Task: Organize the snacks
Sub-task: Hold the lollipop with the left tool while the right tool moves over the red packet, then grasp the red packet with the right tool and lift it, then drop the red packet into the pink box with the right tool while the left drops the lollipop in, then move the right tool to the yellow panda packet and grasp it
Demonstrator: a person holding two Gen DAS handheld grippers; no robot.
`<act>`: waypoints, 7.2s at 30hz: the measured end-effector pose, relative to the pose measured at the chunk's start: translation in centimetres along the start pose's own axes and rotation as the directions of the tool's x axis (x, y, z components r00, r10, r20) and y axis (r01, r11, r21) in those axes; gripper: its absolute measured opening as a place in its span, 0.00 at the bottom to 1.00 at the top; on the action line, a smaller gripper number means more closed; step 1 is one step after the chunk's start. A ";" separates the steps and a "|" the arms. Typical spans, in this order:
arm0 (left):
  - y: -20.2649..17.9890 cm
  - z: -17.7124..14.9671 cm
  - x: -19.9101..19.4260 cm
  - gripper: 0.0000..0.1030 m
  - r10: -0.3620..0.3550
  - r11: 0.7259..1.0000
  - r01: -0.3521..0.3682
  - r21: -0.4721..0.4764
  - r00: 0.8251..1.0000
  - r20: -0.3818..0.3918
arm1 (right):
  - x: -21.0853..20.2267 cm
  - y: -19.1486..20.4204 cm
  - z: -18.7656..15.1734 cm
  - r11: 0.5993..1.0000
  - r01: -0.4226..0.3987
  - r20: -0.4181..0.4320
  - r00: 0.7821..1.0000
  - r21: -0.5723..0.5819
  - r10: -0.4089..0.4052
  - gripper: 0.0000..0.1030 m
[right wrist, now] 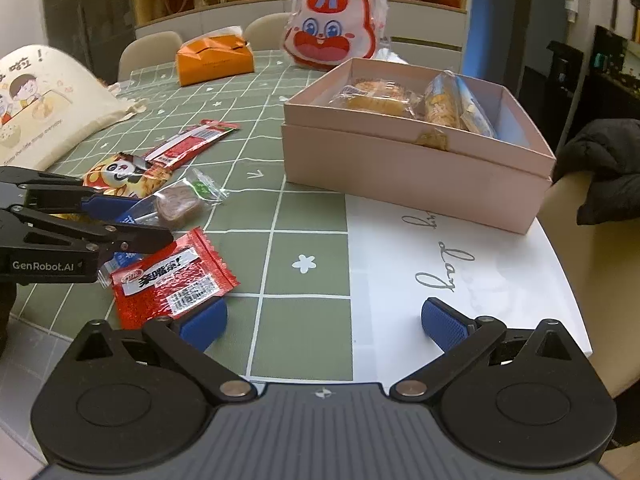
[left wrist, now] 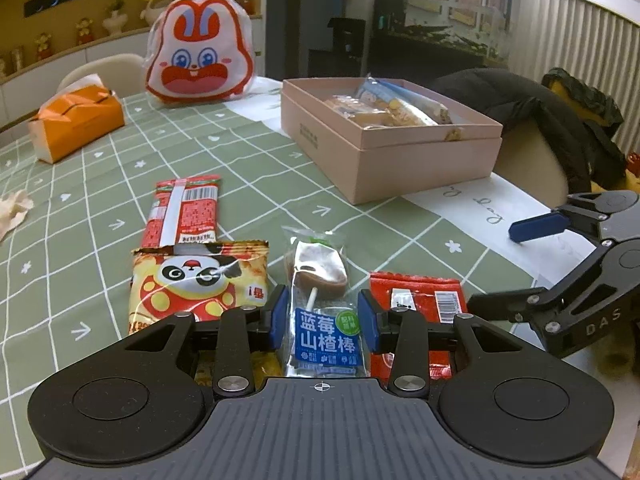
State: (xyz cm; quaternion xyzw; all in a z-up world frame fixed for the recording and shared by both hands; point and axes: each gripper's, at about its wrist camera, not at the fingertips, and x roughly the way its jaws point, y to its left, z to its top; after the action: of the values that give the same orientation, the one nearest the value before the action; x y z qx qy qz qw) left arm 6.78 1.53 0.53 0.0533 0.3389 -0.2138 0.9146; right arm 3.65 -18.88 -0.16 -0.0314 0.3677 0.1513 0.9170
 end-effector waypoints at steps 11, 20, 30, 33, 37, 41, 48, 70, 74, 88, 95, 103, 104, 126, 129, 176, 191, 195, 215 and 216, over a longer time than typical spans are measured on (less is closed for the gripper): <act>4.1 0.1 -0.2 0.25 -0.111 0.959 0.108 -0.260 0.994 0.002 | -1.8 4.0 0.0 0.973 -0.230 0.040 0.972 -0.026 0.230 0.99; 3.8 0.0 -0.3 0.25 -0.100 0.967 0.099 -0.233 0.995 0.006 | -0.6 9.0 0.6 0.963 -0.183 0.010 0.982 -0.199 0.188 0.95; 3.3 -0.1 -0.4 0.25 -0.084 0.974 0.084 -0.210 0.996 0.005 | -1.3 4.3 -0.5 0.981 0.108 0.049 0.994 -0.163 -0.102 0.94; 3.2 -0.1 -0.4 0.25 -0.079 0.975 0.079 -0.207 0.997 0.006 | -1.2 3.3 -0.3 0.999 0.025 0.009 1.000 -0.037 -0.024 0.94; 3.4 -0.1 -0.5 0.25 -0.088 0.973 0.087 -0.215 0.996 0.005 | 0.2 4.1 0.7 0.999 -0.016 0.019 1.000 0.046 0.016 0.94; 3.1 -0.2 -0.7 0.26 -0.083 0.979 0.082 -0.187 0.997 0.002 | 1.9 5.4 1.6 1.000 0.026 0.033 0.999 0.017 -0.026 0.76; 2.2 -0.5 -0.8 0.29 -0.054 0.993 0.055 -0.108 0.998 0.015 | -0.3 4.4 0.5 0.997 0.056 0.054 0.997 -0.060 -0.052 0.59; -4.8 5.1 3.5 0.45 0.207 0.949 -0.158 0.272 0.965 -0.159 | -3.2 -0.5 -3.6 0.999 -0.051 0.101 0.994 0.001 0.051 0.90; -4.3 5.6 4.6 0.45 0.202 0.958 -0.156 0.242 0.964 -0.175 | -3.3 -0.9 -3.7 0.997 -0.075 0.106 0.992 0.014 0.073 0.92; -3.0 3.1 2.1 0.42 0.076 0.997 -0.074 0.024 0.988 -0.136 | -2.4 0.4 -2.6 1.000 0.006 0.067 0.998 0.003 -0.006 0.84; -5.6 -0.3 -1.6 0.40 0.030 0.997 -0.021 0.081 0.993 -0.110 | -3.7 -0.3 -2.4 0.999 0.000 0.042 0.999 -0.034 0.001 0.59; -8.0 -1.5 -4.3 0.40 0.031 0.982 -0.035 0.184 0.999 0.024 | -7.0 -1.5 -2.6 0.999 0.039 0.119 0.992 -0.027 -0.035 0.52; -8.2 -1.3 -4.7 0.40 0.026 0.982 -0.033 0.187 0.999 0.042 | -7.6 -1.6 -2.4 0.998 0.046 0.140 0.989 -0.033 -0.041 0.52; 1.0 18.6 12.7 0.39 -0.235 0.866 0.285 -0.410 0.957 0.168 | -4.2 -13.5 14.4 0.987 0.032 0.399 0.912 0.160 -0.095 0.59; 2.4 17.5 14.1 0.38 -0.246 0.858 0.282 -0.428 0.959 0.140 | -0.9 -14.8 13.7 0.980 -0.024 0.351 0.935 0.200 -0.049 0.60; 14.5 -0.2 -5.9 0.38 0.252 0.858 -0.171 -0.484 0.962 0.108 | 10.0 12.3 13.2 0.999 -0.053 -0.134 0.990 -0.011 0.051 0.56; 14.6 -0.8 -5.4 0.38 0.113 0.848 -0.071 -0.525 0.992 0.048 | -0.1 2.8 3.1 0.997 0.070 -0.014 0.997 0.037 -0.069 0.49; 14.7 -2.1 -6.0 0.38 0.059 0.818 -0.047 -0.573 0.998 0.003 | -1.1 2.1 1.8 0.998 0.069 0.018 0.997 0.004 -0.069 0.61; 11.4 1.8 -5.9 0.39 0.014 0.885 0.023 -0.465 0.997 0.075 | -2.8 6.3 0.4 0.985 -0.124 0.089 0.987 -0.123 0.136 0.80; 11.3 1.8 -6.4 0.39 0.036 0.886 0.001 -0.464 0.997 0.071 | -2.9 6.9 0.7 0.978 -0.140 0.094 0.983 -0.157 0.156 0.80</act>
State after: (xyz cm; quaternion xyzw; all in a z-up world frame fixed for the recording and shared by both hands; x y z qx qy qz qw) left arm 8.33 13.61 5.49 -0.1721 0.3439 -0.1205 0.9152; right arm 0.04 -12.99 2.68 -0.0645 0.3075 0.2476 0.9165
